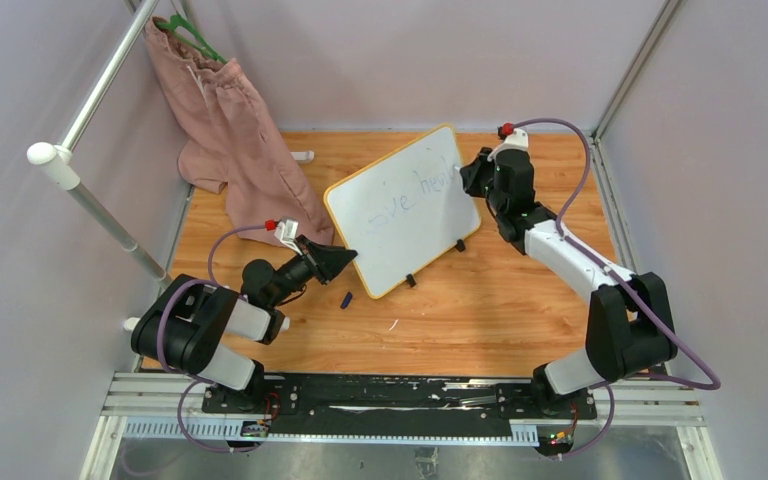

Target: Write a sentence on the whiteboard

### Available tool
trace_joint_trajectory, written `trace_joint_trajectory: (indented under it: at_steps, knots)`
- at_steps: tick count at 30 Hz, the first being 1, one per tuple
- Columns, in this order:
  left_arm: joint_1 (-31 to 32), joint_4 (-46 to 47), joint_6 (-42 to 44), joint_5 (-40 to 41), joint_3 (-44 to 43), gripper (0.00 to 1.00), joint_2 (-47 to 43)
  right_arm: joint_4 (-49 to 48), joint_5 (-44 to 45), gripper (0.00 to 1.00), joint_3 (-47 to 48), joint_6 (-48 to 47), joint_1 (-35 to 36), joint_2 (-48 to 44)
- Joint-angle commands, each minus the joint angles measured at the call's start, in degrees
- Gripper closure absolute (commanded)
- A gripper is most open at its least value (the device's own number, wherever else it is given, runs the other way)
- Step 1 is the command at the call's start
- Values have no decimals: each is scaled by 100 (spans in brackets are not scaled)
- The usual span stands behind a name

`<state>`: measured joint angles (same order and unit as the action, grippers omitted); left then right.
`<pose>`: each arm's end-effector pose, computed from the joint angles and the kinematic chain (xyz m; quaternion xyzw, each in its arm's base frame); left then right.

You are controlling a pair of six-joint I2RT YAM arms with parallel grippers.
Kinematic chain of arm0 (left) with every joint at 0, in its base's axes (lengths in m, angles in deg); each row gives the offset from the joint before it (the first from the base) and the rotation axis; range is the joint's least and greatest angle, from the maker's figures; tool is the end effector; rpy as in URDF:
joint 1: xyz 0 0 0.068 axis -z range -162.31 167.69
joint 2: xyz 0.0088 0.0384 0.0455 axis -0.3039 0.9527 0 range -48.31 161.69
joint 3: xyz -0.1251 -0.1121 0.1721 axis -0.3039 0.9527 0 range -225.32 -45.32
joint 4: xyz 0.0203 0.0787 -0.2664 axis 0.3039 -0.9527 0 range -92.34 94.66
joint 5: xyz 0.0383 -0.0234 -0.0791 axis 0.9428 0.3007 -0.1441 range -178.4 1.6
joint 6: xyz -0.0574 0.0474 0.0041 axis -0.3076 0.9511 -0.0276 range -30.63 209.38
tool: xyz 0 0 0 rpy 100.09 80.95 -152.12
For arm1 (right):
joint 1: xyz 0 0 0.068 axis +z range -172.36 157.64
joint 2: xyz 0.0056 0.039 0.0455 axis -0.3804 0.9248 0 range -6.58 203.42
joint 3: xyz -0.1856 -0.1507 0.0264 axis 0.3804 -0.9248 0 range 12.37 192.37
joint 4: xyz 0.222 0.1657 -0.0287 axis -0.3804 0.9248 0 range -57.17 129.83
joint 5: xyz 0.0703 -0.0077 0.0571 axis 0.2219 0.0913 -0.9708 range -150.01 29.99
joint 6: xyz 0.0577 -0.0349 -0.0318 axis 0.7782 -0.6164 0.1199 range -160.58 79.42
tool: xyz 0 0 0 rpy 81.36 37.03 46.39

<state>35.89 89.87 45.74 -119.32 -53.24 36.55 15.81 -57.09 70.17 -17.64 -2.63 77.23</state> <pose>0.2216 -0.1067 0.1187 0.0578 0.6594 -0.5242 0.5358 0.3707 0.1297 0.2599 0.0378 0.7593 0.2181 0.6119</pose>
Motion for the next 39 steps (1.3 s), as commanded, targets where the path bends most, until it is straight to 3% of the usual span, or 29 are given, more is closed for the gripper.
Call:
trace_joint_trajectory:
  at_steps: [1,23,39]
  knots:
    - [52,352,31,-81,-16,100,-105,-65,-175,100,-210,23,137,-64]
    - [70,348,31,-73,-2,100,-147,153,308,100,-201,-72,37,13]
    - [70,353,14,-64,0,100,-184,251,88,100,-291,-44,12,-22]
